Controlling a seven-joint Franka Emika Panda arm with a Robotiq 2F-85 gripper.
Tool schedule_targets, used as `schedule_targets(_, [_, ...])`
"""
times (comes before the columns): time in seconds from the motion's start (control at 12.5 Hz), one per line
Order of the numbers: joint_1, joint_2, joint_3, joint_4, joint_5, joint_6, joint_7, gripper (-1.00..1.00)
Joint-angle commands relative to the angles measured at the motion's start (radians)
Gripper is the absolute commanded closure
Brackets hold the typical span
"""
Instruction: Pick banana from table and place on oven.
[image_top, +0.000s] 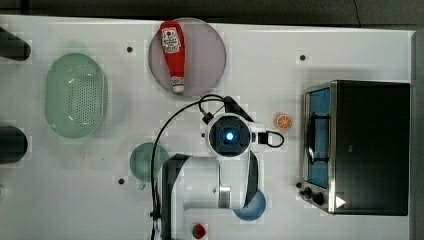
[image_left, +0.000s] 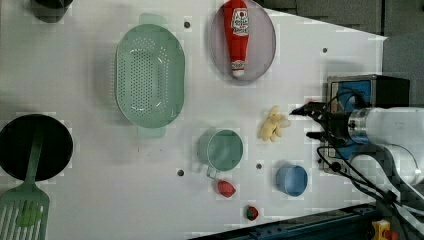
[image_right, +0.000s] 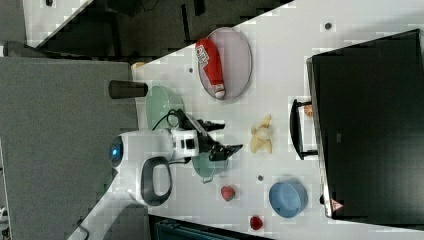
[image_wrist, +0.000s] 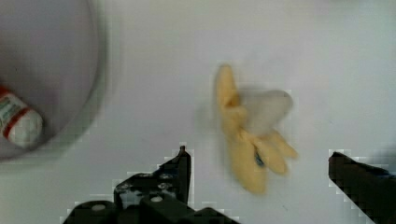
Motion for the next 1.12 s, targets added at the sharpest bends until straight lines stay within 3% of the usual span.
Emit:
schedule_targets(0.08, [0.008,0.107,-0.011,-0.003,0.006,0.041,0.032,-1.0])
schedule_targets(0.56, [0.009,0.242,-0.008,-0.005,0.006,0.16,0.033,-1.0])
schedule_targets(0.64, [0.009,0.251,-0.008,-0.005,0.006,0.172,0.033,-0.92])
schedule_targets(1.12, [0.01,0.259,-0.005,-0.003,0.006,0.205,0.033,0.47])
